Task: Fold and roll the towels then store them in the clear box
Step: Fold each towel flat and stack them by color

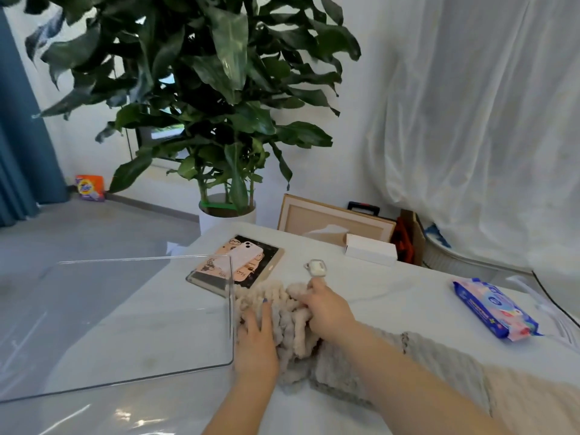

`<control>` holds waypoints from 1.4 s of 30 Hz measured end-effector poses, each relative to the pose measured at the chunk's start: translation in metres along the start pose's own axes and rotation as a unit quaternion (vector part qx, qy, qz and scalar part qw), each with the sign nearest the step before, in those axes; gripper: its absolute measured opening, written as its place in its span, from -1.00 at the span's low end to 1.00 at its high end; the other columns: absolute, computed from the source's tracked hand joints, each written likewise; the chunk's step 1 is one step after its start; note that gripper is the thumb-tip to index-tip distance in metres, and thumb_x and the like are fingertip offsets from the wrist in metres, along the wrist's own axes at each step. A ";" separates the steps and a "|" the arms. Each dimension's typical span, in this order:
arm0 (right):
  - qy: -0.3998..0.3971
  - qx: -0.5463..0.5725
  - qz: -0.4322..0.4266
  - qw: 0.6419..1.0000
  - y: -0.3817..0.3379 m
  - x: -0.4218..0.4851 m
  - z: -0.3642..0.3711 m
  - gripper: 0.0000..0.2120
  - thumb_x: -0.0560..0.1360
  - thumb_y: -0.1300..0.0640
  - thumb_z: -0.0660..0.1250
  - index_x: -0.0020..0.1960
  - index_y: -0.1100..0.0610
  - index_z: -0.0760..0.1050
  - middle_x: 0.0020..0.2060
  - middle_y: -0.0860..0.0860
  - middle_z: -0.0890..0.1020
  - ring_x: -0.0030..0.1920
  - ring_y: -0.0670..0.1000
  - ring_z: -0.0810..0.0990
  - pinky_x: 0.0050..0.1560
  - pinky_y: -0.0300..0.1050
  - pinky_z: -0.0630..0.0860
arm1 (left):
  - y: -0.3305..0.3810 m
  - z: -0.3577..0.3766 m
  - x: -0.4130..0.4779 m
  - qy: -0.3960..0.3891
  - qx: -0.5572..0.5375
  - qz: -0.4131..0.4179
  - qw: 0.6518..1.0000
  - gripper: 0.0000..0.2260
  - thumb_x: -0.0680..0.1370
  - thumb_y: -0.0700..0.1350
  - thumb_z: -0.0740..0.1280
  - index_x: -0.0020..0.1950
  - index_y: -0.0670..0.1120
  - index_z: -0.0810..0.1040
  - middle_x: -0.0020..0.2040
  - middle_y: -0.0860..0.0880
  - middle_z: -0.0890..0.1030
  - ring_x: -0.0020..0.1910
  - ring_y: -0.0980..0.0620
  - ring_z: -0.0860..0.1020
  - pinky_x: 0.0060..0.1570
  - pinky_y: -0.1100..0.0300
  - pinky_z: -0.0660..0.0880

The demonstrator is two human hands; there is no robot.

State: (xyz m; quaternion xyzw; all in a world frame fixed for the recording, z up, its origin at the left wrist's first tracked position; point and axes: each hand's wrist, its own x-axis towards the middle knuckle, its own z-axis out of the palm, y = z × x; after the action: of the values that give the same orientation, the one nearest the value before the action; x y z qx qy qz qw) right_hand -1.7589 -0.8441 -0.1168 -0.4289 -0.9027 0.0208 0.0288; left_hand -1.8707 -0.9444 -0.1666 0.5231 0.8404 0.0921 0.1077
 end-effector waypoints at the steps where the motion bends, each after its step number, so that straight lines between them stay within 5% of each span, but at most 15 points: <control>1: 0.035 0.006 0.004 0.999 0.000 -0.001 0.000 -0.66 0.43 0.25 0.20 0.17 0.06 0.52 0.24 0.05 0.30 0.11 0.17 0.45 -0.07 -0.07 0.41 | 0.002 -0.005 -0.005 0.009 0.008 -0.005 1.000 -0.20 0.57 -0.13 0.23 0.53 -0.03 -0.35 0.54 -0.20 -0.19 0.46 -0.16 0.16 0.28 0.13 0.34; 5: 0.131 0.040 0.017 0.990 -0.011 -0.016 -0.007 -0.60 0.43 0.23 0.18 0.19 -0.03 0.57 0.40 0.04 0.29 0.26 0.16 0.34 0.11 0.02 0.35 | 0.011 -0.012 -0.025 0.053 0.043 -0.019 0.997 -0.25 0.59 0.01 0.19 0.54 -0.06 -0.30 0.54 -0.19 -0.24 0.53 -0.21 -0.09 0.43 0.02 0.14; 9: 0.211 0.113 0.081 0.968 -0.015 -0.040 -0.036 -0.71 0.46 0.24 0.15 0.12 0.04 0.47 0.08 -0.02 0.54 0.16 0.05 0.40 0.05 -0.04 0.16 | 0.018 -0.011 -0.042 0.105 0.006 -0.013 0.994 -0.30 0.55 0.09 0.22 0.56 -0.12 -0.04 0.56 -0.19 -0.06 0.52 -0.21 0.01 0.37 -0.05 0.24; 12: 0.305 0.266 0.107 0.908 -0.010 -0.062 -0.060 -0.89 0.52 0.21 0.16 -0.05 0.02 0.37 -0.23 -0.03 0.53 -0.12 0.08 0.48 -0.05 -0.04 0.27 | 0.018 -0.017 -0.048 0.087 -0.029 0.004 0.996 -0.29 0.55 0.06 0.22 0.54 -0.17 -0.07 0.53 -0.20 0.01 0.49 -0.19 0.08 0.34 0.01 0.26; 14: 0.340 0.412 0.133 0.835 -0.008 -0.081 -0.079 -0.91 0.57 0.16 0.18 -0.12 0.07 0.36 -0.29 -0.06 0.49 -0.23 0.01 0.48 -0.18 -0.09 0.37 | 0.025 -0.025 -0.056 0.088 -0.145 0.044 0.985 -0.27 0.53 -0.06 0.27 0.54 -0.18 -0.11 0.52 -0.20 0.00 0.48 -0.20 0.08 0.37 0.05 0.18; 16: 0.338 0.528 0.162 0.762 -0.004 -0.099 -0.097 -0.87 0.58 0.13 0.22 -0.08 0.18 0.45 -0.24 0.00 0.54 -0.21 -0.01 0.51 -0.16 -0.07 0.45 | 0.035 -0.038 -0.068 0.071 -0.359 0.088 0.926 -0.25 0.50 -0.22 0.32 0.55 -0.14 -0.08 0.51 -0.13 0.07 0.46 -0.10 0.17 0.31 0.21 0.24; 19: 0.279 0.644 0.180 0.689 0.012 -0.140 -0.102 -0.86 0.57 0.14 0.25 0.01 0.16 0.55 -0.14 0.08 0.64 -0.13 0.03 0.61 -0.11 -0.04 0.56 | 0.051 -0.063 -0.102 -0.099 -0.644 0.112 0.750 -0.36 0.45 -0.45 0.23 0.45 0.00 0.26 0.34 -0.06 0.45 0.14 0.05 0.52 -0.06 0.30 0.51; 22: 0.287 0.668 0.226 0.649 0.031 -0.190 -0.076 -0.88 0.56 0.18 0.26 -0.04 0.15 0.58 -0.18 0.07 0.66 -0.17 0.01 0.63 -0.20 -0.14 0.56 | 0.062 -0.065 -0.141 -0.271 -0.698 0.120 0.652 -0.47 0.36 -0.33 0.26 0.27 0.05 0.46 0.03 -0.01 0.65 -0.03 0.02 0.62 -0.07 0.10 0.55; 23: 0.285 0.678 0.249 0.631 0.038 -0.203 -0.063 -0.88 0.55 0.19 0.27 -0.03 0.17 0.58 -0.17 0.10 0.67 -0.15 0.04 0.63 -0.18 -0.12 0.56 | 0.067 -0.062 -0.150 -0.286 -0.683 0.127 0.660 -0.56 0.42 -0.30 0.29 0.24 0.05 0.49 -0.05 0.00 0.67 -0.07 0.04 0.64 -0.09 0.11 0.55; 25: 0.246 0.698 0.307 0.598 0.052 -0.236 -0.036 -0.87 0.55 0.20 0.27 -0.01 0.18 0.59 -0.18 0.12 0.69 -0.16 0.07 0.66 -0.20 -0.10 0.58 | 0.081 -0.039 -0.163 -0.259 -0.616 0.134 0.732 -0.79 0.57 -0.23 0.29 0.14 0.00 0.58 -0.07 0.02 0.69 -0.06 0.04 0.65 -0.15 0.20 0.57; 28: 0.145 0.710 0.366 0.585 0.069 -0.289 0.000 -0.86 0.54 0.22 0.26 0.02 0.19 0.59 -0.10 0.13 0.69 -0.07 0.11 0.66 -0.12 -0.04 0.58 | 0.087 0.007 -0.168 -0.158 -0.497 0.165 0.837 -0.85 0.58 -0.20 0.29 -0.04 -0.06 0.65 -0.10 0.02 0.69 -0.03 0.01 0.63 -0.10 0.14 0.58; 30: 0.096 0.645 0.394 0.648 0.081 -0.329 0.024 -0.88 0.50 0.32 0.26 -0.12 0.20 0.56 -0.20 0.11 0.65 -0.16 0.08 0.62 -0.16 -0.07 0.50 | 0.085 0.036 -0.176 -0.136 -0.434 0.197 0.868 -0.83 0.55 -0.26 0.30 -0.05 -0.04 0.65 -0.06 0.05 0.67 -0.02 0.09 0.61 0.00 0.11 0.55; 33: 0.047 0.484 0.455 0.746 0.098 -0.378 0.049 -0.82 0.39 0.41 0.23 -0.10 0.18 0.45 -0.21 0.09 0.56 -0.22 0.04 0.52 -0.18 -0.05 0.44 | 0.084 0.058 -0.190 -0.120 -0.373 0.241 0.888 -0.65 0.45 -0.42 0.22 -0.06 -0.01 0.64 -0.03 0.08 0.64 -0.02 0.25 0.55 -0.03 0.35 0.46; 38: 0.080 0.437 0.403 0.800 0.110 -0.383 0.038 -0.56 0.48 0.38 0.15 0.29 0.06 0.36 0.14 0.04 0.45 0.05 0.02 0.47 -0.07 -0.16 0.39 | 0.082 0.057 -0.188 -0.121 -0.382 0.255 0.880 -0.43 0.34 -0.54 0.11 0.07 0.05 0.55 0.14 0.05 0.49 0.09 0.27 0.47 0.05 0.41 0.38; 42: 0.085 0.461 0.352 0.810 0.103 -0.355 0.037 -0.59 0.55 0.28 0.17 0.37 0.07 0.37 0.29 0.00 0.43 0.21 -0.03 0.41 0.15 -0.16 0.36 | 0.069 0.053 -0.192 -0.230 -0.328 0.239 0.885 -0.45 0.48 -0.38 0.25 0.33 0.12 0.31 0.26 0.08 0.25 0.16 0.15 0.40 -0.07 0.43 0.44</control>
State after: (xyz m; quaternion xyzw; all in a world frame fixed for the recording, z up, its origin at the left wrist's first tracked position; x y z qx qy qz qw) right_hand -1.4579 -1.0544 -0.1725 -0.6537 -0.5684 0.4065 0.2905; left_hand -1.7142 -1.0841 -0.1822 0.6495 0.5634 0.2625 0.4381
